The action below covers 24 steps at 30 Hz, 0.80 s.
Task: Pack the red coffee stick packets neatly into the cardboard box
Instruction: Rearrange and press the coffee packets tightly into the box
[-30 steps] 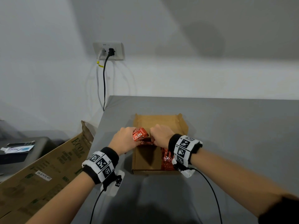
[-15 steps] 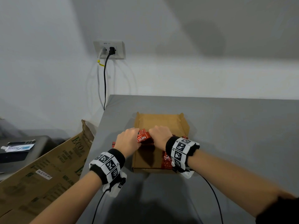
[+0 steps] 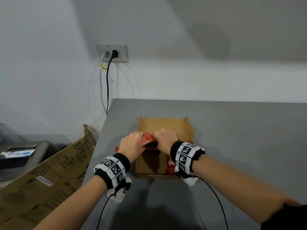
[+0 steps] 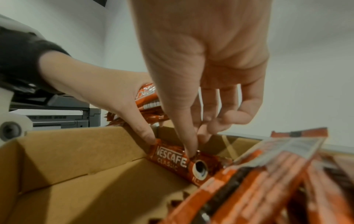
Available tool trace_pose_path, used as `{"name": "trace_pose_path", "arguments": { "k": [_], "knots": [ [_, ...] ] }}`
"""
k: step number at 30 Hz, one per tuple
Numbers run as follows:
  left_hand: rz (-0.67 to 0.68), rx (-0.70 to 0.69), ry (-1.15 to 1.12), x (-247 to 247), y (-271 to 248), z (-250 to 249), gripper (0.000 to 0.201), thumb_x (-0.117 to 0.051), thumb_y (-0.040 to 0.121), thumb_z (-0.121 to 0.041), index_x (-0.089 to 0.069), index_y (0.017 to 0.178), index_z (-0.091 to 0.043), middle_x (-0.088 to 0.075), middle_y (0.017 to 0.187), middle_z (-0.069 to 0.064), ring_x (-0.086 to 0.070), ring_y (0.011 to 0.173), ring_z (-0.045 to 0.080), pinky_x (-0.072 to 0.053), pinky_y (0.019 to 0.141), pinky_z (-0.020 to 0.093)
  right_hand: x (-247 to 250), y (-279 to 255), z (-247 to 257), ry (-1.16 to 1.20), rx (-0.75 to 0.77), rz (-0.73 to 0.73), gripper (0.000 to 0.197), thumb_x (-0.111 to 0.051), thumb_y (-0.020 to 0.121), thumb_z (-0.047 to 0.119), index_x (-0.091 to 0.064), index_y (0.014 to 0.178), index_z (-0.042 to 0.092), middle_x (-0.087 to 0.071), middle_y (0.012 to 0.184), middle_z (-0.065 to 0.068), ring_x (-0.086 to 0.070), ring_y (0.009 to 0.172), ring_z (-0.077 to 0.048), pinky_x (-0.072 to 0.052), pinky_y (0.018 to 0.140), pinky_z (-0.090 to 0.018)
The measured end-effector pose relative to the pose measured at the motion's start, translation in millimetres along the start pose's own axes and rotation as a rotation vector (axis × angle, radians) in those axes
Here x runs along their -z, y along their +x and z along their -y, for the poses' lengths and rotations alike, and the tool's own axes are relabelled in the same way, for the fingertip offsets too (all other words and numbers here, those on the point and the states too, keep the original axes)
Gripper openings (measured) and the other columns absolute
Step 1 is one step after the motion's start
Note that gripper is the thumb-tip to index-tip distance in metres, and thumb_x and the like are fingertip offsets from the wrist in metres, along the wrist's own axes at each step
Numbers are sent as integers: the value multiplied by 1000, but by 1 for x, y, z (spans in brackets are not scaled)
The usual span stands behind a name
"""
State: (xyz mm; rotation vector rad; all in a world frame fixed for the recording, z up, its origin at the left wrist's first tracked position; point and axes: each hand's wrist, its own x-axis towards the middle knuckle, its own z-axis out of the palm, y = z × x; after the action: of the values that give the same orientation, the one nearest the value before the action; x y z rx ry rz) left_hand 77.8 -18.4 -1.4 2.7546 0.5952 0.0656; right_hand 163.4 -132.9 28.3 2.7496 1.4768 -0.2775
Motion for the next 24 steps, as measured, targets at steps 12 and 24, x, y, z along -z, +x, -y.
{"name": "trace_pose_path", "arguments": {
  "k": [12, 24],
  "knots": [
    [-97, 83, -429, 12, -1, 0, 40, -71, 81, -21, -47, 110, -8, -57, 98, 6, -59, 82, 20, -54, 67, 29, 2, 1, -18, 241, -91, -107, 17, -57, 89, 18, -59, 105, 12, -64, 100, -3, -61, 87, -18, -53, 78, -29],
    [89, -17, -978, 32, -8, -12, 27, -71, 81, -16, -58, 102, -7, -71, 88, 10, -71, 70, 23, -58, 70, 28, 32, -14, -24, 666, 100, -278, 34, -71, 79, 23, -66, 109, 9, -68, 101, -2, -57, 79, -3, -47, 73, -10]
  ]
}}
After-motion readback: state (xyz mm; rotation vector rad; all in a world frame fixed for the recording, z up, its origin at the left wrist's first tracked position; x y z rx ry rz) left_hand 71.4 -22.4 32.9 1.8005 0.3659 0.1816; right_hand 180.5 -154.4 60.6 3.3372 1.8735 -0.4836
